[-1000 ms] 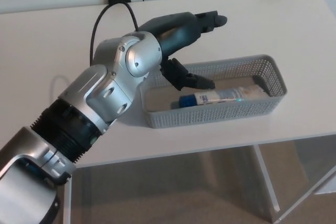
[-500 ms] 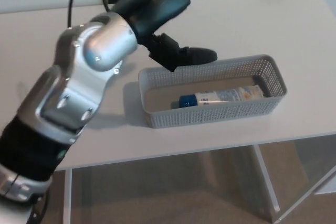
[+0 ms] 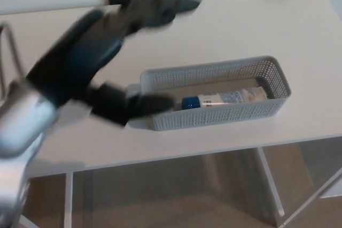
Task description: The robot walks towards a table in front, picks a shampoo with left hand and puts it in a small grey container
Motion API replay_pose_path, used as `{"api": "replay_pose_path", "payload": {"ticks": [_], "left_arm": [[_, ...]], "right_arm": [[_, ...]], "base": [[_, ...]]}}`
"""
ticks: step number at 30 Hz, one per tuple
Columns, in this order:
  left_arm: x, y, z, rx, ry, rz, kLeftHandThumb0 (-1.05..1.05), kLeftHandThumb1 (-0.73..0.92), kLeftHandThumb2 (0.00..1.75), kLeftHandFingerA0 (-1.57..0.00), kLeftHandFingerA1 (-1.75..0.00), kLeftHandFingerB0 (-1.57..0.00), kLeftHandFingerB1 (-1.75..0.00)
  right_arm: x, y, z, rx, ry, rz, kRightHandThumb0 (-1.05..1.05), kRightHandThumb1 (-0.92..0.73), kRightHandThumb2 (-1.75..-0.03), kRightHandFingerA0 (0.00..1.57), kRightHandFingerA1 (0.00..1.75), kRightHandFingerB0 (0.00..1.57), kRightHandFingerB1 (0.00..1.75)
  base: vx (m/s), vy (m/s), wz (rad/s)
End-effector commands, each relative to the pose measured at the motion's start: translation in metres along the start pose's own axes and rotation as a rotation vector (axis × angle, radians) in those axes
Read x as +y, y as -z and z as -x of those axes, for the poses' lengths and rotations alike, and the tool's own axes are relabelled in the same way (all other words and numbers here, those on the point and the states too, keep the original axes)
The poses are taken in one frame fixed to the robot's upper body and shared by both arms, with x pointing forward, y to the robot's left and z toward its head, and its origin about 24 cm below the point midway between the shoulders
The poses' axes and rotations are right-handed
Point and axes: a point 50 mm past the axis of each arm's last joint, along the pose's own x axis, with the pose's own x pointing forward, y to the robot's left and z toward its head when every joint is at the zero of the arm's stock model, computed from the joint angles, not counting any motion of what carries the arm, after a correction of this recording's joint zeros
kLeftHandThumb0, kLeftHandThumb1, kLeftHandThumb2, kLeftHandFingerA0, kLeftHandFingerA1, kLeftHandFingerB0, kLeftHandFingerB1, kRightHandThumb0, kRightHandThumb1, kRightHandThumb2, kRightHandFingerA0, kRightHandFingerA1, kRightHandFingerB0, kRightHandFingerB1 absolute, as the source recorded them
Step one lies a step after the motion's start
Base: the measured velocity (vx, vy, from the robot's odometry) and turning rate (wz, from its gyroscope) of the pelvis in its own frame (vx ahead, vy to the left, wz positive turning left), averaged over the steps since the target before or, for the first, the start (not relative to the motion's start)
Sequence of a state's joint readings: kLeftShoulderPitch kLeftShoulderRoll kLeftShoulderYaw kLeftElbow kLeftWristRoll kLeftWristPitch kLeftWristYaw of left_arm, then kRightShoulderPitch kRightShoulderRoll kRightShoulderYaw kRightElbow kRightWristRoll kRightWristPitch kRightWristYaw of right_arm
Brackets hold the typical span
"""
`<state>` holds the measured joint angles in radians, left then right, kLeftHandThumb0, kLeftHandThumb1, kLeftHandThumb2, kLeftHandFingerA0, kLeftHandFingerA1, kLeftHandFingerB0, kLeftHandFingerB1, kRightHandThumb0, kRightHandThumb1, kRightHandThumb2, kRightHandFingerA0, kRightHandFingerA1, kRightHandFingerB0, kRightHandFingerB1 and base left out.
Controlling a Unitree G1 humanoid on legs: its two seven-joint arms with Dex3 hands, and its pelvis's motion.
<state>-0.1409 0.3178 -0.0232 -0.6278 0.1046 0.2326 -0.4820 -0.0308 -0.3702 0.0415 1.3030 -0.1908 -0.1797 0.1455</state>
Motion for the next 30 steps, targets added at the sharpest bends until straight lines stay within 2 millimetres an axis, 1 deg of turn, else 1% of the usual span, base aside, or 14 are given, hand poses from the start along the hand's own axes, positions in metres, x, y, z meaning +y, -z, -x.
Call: {"api": "replay_pose_path", "payload": {"ticks": [1,2,3,4,5,6,9,15,18,24,25,26,29,30], "left_arm": [[-0.035,0.002,0.151,0.109,0.199,0.416,-0.51,0.52,0.56,-0.5,-0.43,-0.39,-0.33],[-0.039,0.01,0.162,0.169,0.193,0.464,-0.52,0.52,0.56,-0.51,-0.43,-0.41,-0.33],[-0.044,0.018,0.175,0.241,0.17,0.479,-0.49,0.5,0.56,-0.7,-0.43,-0.52,-0.37],[-0.049,0.024,0.19,0.325,0.146,0.49,-0.49,0.5,0.56,-0.7,-0.43,-0.52,-0.37],[-0.055,0.033,0.209,0.407,0.124,0.442,-0.53,0.43,0.75,-0.73,-0.58,-0.53,-0.51],[-0.057,0.036,0.217,0.444,0.113,0.42,-0.47,0.5,0.55,-0.86,-0.47,-0.62,-0.4],[-0.07,0.052,0.253,0.622,0.141,0.314,-0.44,0.52,0.56,-0.97,-0.52,-0.72,-0.45],[-0.067,0.081,0.275,0.909,0.48,0.111,-0.54,0.51,0.57,-0.96,-0.54,-0.79,-0.48],[-0.067,0.093,0.284,1.002,0.474,0.074,-0.5,0.53,0.57,-0.94,-0.6,-0.83,-0.52],[-0.079,0.148,0.302,1.26,0.362,-0.066,-0.44,0.62,0.59,-0.78,-0.61,-0.57,-0.44],[-0.079,0.155,0.302,1.285,0.341,-0.053,-0.43,0.62,0.58,-0.79,-0.65,-0.53,-0.43],[-0.08,0.169,0.304,1.334,0.305,0.0,-0.45,0.51,0.8,-0.7,-0.7,-0.33,-0.5],[-0.086,0.202,0.305,1.482,0.198,0.216,-0.5,0.53,0.82,-0.61,-0.65,-0.25,-0.46],[-0.086,0.205,0.305,1.499,0.182,0.236,-0.41,0.65,0.6,-0.67,-0.57,-0.28,-0.33]], "right_arm": [[0.005,0.035,0.009,0.126,-0.02,0.04,-0.31,-0.68,-0.59,0.66,0.48,0.53,0.41],[0.006,0.033,0.008,0.123,-0.023,0.039,-0.31,-0.68,-0.6,0.67,0.49,0.53,0.42],[0.006,0.033,0.008,0.124,-0.026,0.037,-0.31,-0.69,-0.6,0.64,0.48,0.52,0.41],[0.007,0.033,0.008,0.126,-0.03,0.034,-0.31,-0.69,-0.6,0.64,0.48,0.52,0.41],[0.007,0.034,0.008,0.126,-0.03,0.035,-0.31,-0.7,-0.6,0.65,0.48,0.51,0.41],[0.007,0.034,0.008,0.128,-0.031,0.037,-0.31,-0.69,-0.6,0.65,0.48,0.52,0.4],[0.008,0.036,0.008,0.141,-0.028,0.043,-0.31,-0.67,-0.59,0.66,0.47,0.51,0.39],[0.011,0.043,0.01,0.159,-0.032,0.051,-0.32,-0.67,-0.59,0.66,0.47,0.52,0.4],[0.013,0.043,0.01,0.162,-0.031,0.043,-0.31,-0.66,-0.59,0.67,0.48,0.53,0.4],[0.012,0.042,0.01,0.155,-0.031,0.038,-0.31,-0.68,-0.59,0.69,0.48,0.55,0.41],[0.012,0.04,0.009,0.154,-0.031,0.036,-0.31,-0.66,-0.59,0.67,0.49,0.53,0.41],[0.012,0.039,0.009,0.153,-0.029,0.038,-0.3,-0.66,-0.58,0.7,0.49,0.55,0.41],[0.009,0.038,0.009,0.152,-0.024,0.047,-0.31,-0.67,-0.59,0.7,0.5,0.56,0.42],[0.009,0.038,0.009,0.152,-0.024,0.051,-0.31,-0.67,-0.59,0.69,0.49,0.55,0.41]], "base": [[0.0,0.0,0.0],[0.0,0.0,0.0],[0.0,0.0,0.0],[0.0,0.0,0.0],[0.0,0.0,0.0],[0.0,0.0,0.0],[0.0,0.0,0.0],[0.0,0.0,0.0],[0.0,0.0,0.0],[0.0,0.0,0.0],[0.0,0.0,0.0],[0.0,0.0,0.0],[0.0,0.0,0.0],[0.0,0.0,0.0]]}}
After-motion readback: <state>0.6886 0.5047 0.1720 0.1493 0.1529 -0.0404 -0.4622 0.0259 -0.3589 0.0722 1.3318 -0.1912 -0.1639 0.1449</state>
